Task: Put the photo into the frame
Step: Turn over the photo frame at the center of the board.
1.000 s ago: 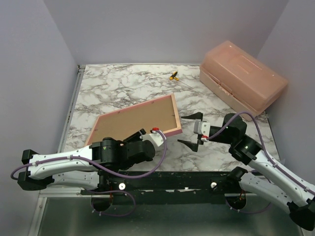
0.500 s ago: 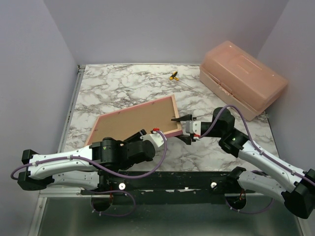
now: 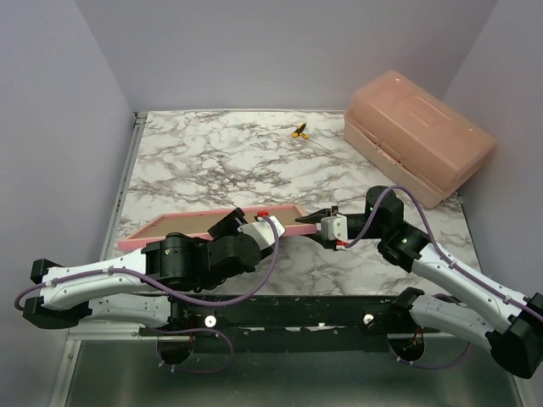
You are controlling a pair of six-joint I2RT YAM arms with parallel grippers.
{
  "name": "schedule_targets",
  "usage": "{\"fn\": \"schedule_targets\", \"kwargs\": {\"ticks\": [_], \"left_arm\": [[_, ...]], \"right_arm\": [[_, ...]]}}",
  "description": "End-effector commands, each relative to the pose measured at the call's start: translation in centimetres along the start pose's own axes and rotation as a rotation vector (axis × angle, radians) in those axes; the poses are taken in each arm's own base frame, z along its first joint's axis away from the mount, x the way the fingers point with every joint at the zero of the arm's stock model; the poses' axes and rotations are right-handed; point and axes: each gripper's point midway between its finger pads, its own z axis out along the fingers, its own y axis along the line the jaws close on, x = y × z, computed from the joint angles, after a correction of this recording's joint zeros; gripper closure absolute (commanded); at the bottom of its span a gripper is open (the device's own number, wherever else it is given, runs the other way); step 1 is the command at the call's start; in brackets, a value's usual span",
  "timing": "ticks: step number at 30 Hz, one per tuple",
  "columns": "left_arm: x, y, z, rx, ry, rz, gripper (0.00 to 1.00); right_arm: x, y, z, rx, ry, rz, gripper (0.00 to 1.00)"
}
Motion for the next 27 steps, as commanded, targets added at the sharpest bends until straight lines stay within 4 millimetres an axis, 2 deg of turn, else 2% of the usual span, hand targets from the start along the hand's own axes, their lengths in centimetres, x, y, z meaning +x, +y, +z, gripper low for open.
{"fn": "schedule_targets", "kwargs": {"ticks": [1, 4, 8, 13, 16, 19, 23, 27], "left_arm": [[-2.3, -0.1, -0.4, -0.003, -0.057, -0.139, 0.26], [-3.3, 0.8, -0.8, -0.028, -0.078, -0.147, 0.14], [-4.8, 1.9, -1.6, -0.053, -0.116, -0.172, 0.1], [-7.5, 3.8, -3.8, -0.05, -0.203, -0.259, 0.06], [-9.2, 4.1, -5.6, 0.023, -0.283, -0.317, 0.06], [-10.7, 4.1, -7.4, 0.113, -0.376, -0.395, 0.02], [-11.4, 4.4, -9.2, 0.186, -0.471, -0.484, 0.02], [-10.8, 4.2, -9.5, 0.216, -0.503, -0.556, 0.01]], "right_arm": [[-2.3, 0.2, -0.2, -0.023, -0.062, 0.065, 0.84], [-2.5, 0.5, -0.4, -0.031, -0.068, 0.083, 0.89], [-3.2, 0.7, -0.6, -0.041, -0.076, 0.121, 0.99], [-4.6, 0.0, -0.9, -0.027, -0.082, 0.239, 1.0], [-5.1, -0.4, -0.8, -0.03, -0.066, 0.36, 1.0], [-5.5, -1.2, -0.5, -0.024, -0.046, 0.506, 1.0], [-5.3, -2.5, 0.3, 0.014, 0.0, 0.698, 1.0], [-3.0, -4.9, 0.5, 0.208, 0.083, 0.902, 1.0]]}}
